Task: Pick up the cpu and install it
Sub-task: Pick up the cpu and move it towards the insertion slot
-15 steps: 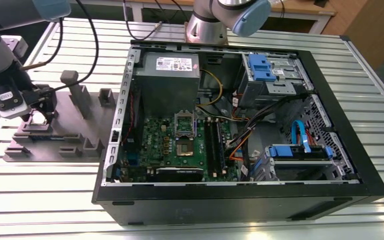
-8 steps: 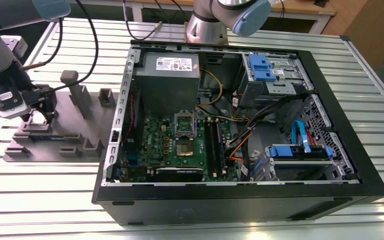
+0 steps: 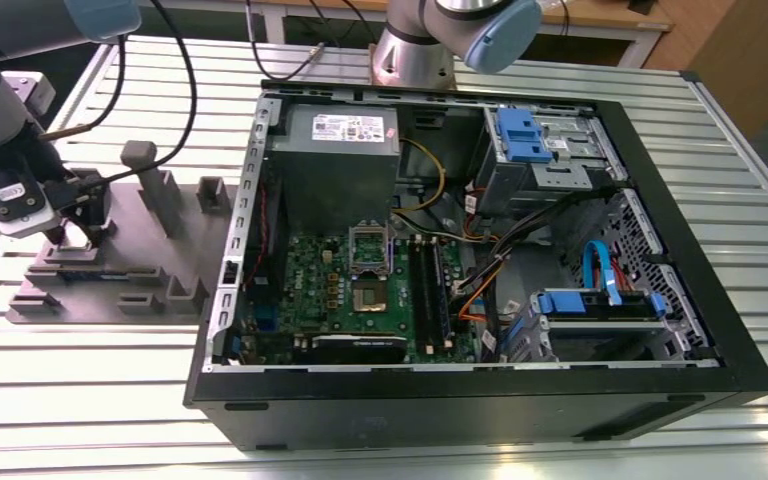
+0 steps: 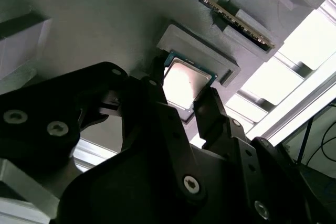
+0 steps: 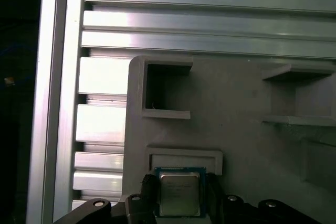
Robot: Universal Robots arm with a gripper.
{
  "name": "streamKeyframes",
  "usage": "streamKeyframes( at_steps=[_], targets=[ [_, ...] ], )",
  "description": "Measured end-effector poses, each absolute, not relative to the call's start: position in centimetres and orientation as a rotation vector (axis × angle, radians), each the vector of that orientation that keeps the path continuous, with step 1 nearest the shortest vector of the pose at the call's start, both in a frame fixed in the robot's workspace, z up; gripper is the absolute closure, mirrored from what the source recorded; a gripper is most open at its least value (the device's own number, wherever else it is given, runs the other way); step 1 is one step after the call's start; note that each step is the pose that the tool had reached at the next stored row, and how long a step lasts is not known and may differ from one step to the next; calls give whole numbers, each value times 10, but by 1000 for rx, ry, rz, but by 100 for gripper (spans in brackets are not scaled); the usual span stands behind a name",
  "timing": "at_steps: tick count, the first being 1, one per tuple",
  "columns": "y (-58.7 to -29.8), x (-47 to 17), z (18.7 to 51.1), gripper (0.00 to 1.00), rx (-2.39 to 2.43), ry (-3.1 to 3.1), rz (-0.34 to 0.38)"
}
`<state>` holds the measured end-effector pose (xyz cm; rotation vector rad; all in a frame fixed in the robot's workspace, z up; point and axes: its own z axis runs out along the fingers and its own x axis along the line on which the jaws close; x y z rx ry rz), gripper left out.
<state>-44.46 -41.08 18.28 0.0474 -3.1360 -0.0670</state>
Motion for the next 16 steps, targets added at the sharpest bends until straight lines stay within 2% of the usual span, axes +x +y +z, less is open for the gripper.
streamKeyframes(
  at_steps=[13,15,16],
  targets=[
    [-411,-443,183,50,46,-3136,-62],
    [-411,-443,183,49,46,-3136,-62],
    [-411,-443,183,42,46,-3136,-62]
  ],
)
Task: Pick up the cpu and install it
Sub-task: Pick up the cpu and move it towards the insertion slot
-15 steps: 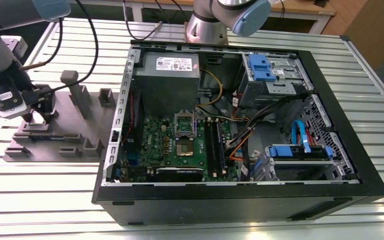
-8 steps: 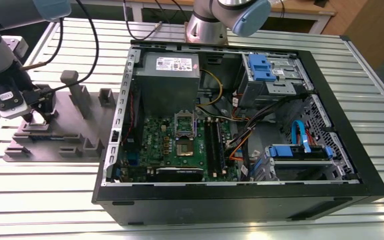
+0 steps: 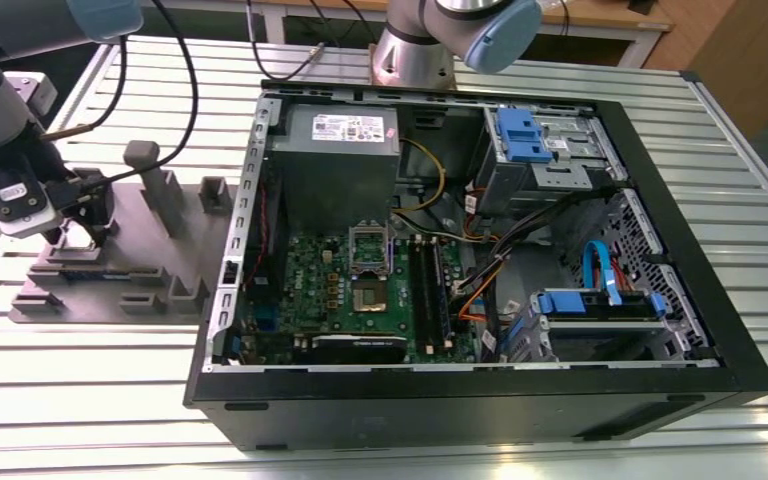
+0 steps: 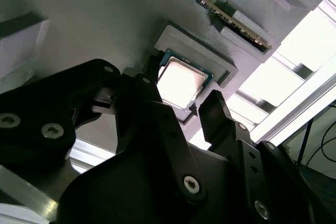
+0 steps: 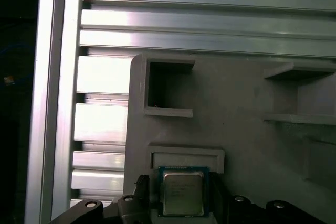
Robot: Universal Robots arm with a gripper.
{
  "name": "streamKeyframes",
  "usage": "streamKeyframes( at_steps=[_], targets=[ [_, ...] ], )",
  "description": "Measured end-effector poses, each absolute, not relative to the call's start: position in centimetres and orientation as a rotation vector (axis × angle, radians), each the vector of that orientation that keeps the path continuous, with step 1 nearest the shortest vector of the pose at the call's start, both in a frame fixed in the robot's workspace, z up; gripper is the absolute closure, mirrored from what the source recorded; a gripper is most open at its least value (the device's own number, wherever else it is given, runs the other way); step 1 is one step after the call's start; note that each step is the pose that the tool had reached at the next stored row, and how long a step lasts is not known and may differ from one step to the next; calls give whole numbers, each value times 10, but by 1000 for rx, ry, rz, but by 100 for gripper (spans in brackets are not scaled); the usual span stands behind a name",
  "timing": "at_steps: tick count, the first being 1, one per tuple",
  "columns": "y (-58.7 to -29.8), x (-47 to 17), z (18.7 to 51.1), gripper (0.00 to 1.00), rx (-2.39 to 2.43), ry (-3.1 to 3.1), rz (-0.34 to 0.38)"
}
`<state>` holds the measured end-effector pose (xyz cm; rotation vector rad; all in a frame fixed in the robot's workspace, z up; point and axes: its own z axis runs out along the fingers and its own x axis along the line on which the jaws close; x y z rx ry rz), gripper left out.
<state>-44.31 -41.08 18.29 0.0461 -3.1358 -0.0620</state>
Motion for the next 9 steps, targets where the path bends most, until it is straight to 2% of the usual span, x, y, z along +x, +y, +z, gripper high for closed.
streamKeyframes(
  at_steps=[9],
  targets=[
    [-411,-443,183,42,46,-3136,-62]
  ],
)
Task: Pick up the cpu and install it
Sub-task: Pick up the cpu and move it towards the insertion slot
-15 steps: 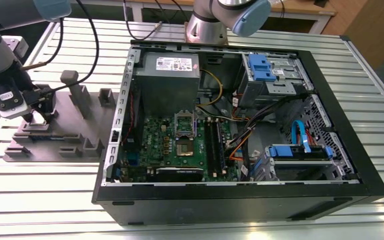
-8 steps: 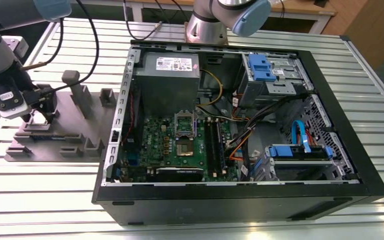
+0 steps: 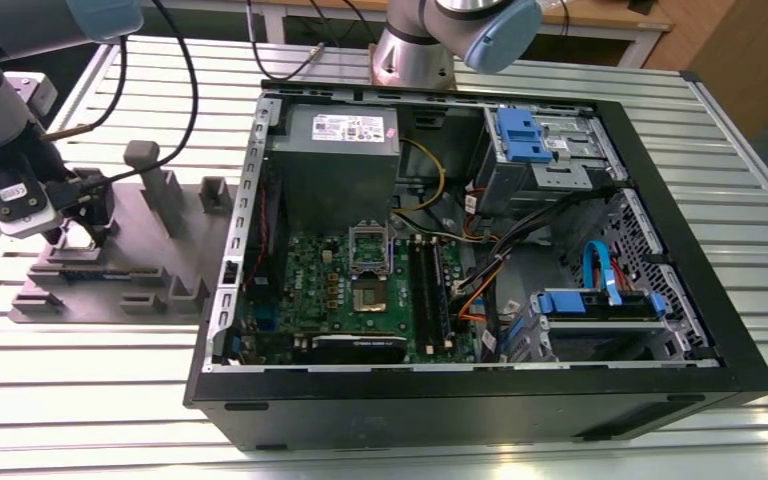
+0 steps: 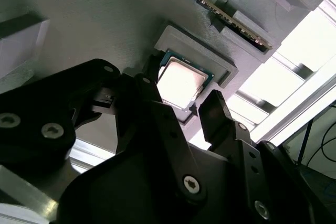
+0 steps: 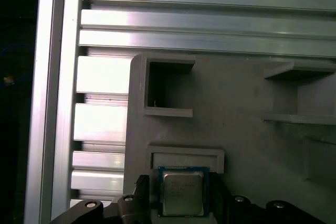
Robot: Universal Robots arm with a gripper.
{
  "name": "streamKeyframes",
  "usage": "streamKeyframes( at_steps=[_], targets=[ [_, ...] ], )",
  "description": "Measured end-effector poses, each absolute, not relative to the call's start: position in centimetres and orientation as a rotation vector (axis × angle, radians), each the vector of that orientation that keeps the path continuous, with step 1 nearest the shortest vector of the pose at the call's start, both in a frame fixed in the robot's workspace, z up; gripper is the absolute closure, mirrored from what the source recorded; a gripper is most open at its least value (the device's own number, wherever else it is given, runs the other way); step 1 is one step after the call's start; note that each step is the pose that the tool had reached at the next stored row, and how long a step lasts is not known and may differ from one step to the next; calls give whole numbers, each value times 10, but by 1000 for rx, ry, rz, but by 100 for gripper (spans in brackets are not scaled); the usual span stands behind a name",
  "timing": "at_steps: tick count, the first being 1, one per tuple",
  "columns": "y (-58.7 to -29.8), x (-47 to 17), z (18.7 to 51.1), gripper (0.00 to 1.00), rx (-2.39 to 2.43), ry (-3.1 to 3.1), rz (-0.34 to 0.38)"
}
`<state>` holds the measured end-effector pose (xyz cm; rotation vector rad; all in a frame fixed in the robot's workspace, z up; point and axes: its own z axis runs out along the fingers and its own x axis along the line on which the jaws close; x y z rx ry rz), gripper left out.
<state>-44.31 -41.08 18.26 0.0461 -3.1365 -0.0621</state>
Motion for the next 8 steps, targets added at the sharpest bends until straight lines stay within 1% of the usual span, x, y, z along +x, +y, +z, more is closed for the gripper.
streamKeyframes(
  at_steps=[8],
  targets=[
    [-411,-443,183,42,46,-3137,-61]
  ],
)
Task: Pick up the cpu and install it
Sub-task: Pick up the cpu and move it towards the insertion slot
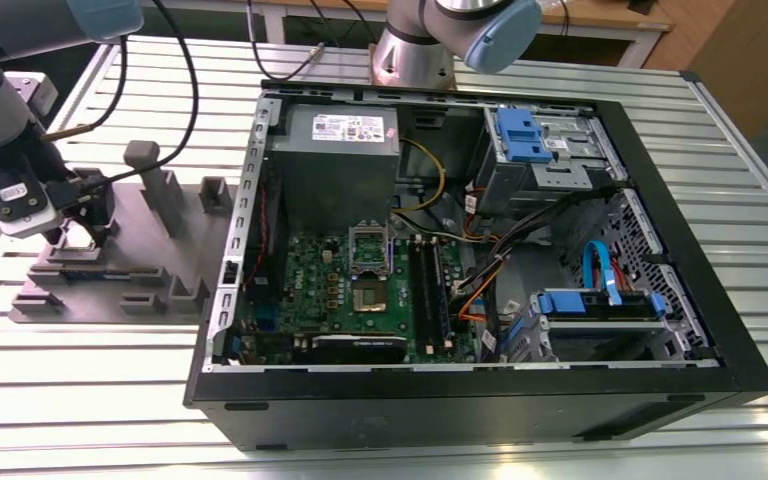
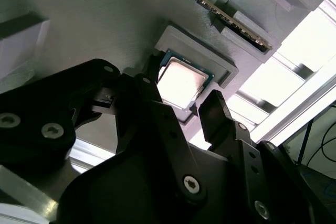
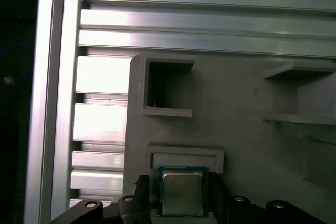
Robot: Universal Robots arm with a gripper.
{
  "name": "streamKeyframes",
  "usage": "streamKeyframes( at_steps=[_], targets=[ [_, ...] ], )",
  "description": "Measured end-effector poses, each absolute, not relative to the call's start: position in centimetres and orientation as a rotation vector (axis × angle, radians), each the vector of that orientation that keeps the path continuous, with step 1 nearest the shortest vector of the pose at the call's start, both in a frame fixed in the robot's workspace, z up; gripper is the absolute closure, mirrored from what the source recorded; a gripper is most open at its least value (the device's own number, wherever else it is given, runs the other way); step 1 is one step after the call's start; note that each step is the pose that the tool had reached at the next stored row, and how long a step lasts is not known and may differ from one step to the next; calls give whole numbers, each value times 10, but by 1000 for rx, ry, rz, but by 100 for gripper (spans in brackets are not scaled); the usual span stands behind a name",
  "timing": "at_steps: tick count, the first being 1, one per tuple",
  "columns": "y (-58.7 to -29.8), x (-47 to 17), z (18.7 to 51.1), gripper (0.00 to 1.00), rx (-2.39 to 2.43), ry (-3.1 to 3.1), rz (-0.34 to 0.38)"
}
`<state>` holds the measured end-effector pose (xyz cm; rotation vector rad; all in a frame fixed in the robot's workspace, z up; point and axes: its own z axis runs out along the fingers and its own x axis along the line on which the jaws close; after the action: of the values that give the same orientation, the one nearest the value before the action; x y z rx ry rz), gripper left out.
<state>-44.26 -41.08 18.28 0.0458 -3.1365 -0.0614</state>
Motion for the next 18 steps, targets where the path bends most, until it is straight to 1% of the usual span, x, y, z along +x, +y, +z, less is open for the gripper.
streamKeyframes(
  at_steps=[18],
  targets=[
    [-411,-442,182,42,46,-3141,-54]
  ],
)
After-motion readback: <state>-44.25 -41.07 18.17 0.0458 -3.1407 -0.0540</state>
